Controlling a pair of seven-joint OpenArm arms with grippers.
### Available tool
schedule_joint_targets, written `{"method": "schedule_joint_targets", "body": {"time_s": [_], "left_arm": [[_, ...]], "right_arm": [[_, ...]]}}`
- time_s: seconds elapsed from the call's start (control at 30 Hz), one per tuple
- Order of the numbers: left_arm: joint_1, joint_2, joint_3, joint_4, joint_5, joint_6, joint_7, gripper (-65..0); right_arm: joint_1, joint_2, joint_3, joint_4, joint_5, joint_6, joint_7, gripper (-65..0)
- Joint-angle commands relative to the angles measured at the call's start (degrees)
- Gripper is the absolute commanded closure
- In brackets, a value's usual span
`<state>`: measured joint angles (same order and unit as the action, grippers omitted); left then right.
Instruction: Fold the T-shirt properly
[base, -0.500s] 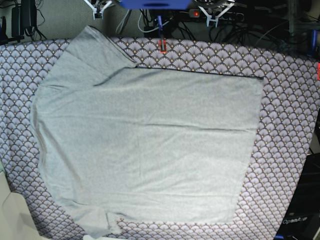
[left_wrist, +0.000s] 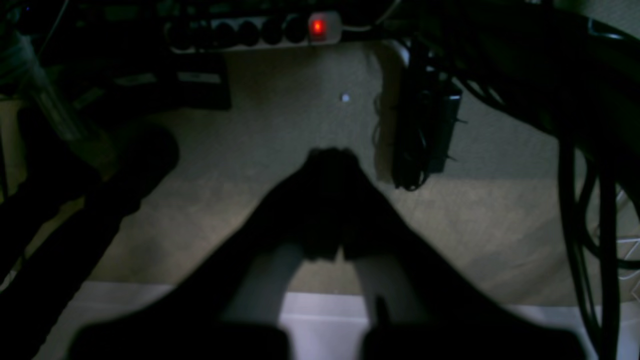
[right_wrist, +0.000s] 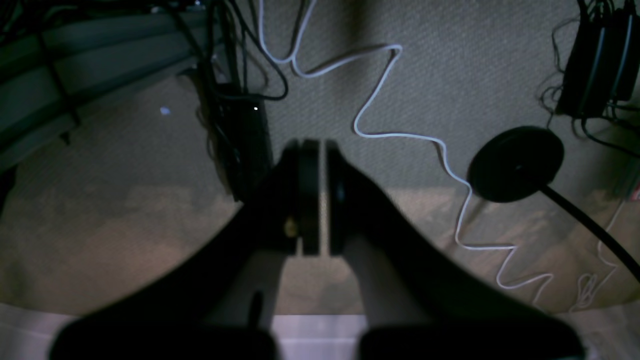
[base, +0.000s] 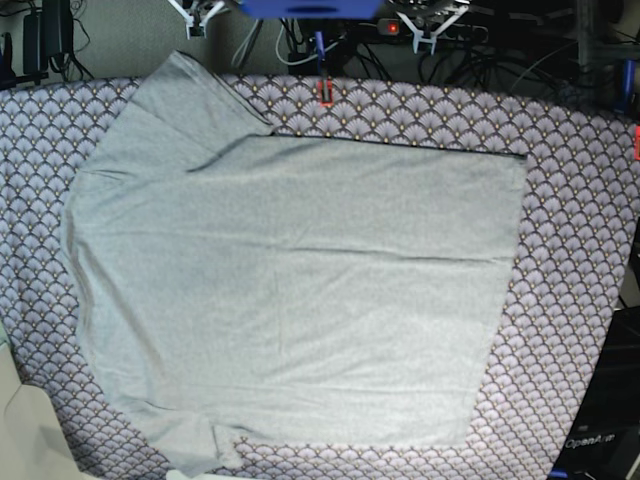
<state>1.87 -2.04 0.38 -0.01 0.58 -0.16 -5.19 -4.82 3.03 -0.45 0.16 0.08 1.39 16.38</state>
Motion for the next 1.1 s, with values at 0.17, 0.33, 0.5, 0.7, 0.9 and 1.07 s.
{"method": "schedule_joint_targets", "body": {"time_s": [0.17, 0.33, 0.5, 0.7, 0.9, 1.07], "left_arm": [[-0.1, -0.1, 0.0, 0.0, -0.2, 0.2, -0.4, 0.0], [-0.1, -0.1, 0.0, 0.0, -0.3, 0.2, -0.4, 0.0], [-0.1, -0.1, 0.0, 0.0, -0.3, 0.2, -0.4, 0.0], [3.7, 0.0, 0.0, 0.2, -0.2, 0.1, -9.7, 0.0], [10.9, -1.8, 0.0, 0.0, -0.1, 0.1, -27.8, 0.0], [16.2, -4.2, -0.3, 0.0, -0.5, -1.9, -39.4, 0.0]], "right_arm": [[-0.4, 0.3, 0.0, 0.1, 0.3, -1.0, 0.5, 0.0], [-0.4, 0.3, 0.0, 0.1, 0.3, -1.0, 0.5, 0.0], [-0.4, 0.3, 0.0, 0.1, 0.3, -1.0, 0.6, 0.0], [-4.4, 0.4, 0.0, 0.3, 0.3, -1.0, 9.9, 0.0], [-11.1, 3.0, 0.1, 0.1, 0.3, -1.0, 25.3, 0.0], [-19.2, 4.5, 0.4, 0.1, 0.3, -1.0, 44.2, 0.0]]}}
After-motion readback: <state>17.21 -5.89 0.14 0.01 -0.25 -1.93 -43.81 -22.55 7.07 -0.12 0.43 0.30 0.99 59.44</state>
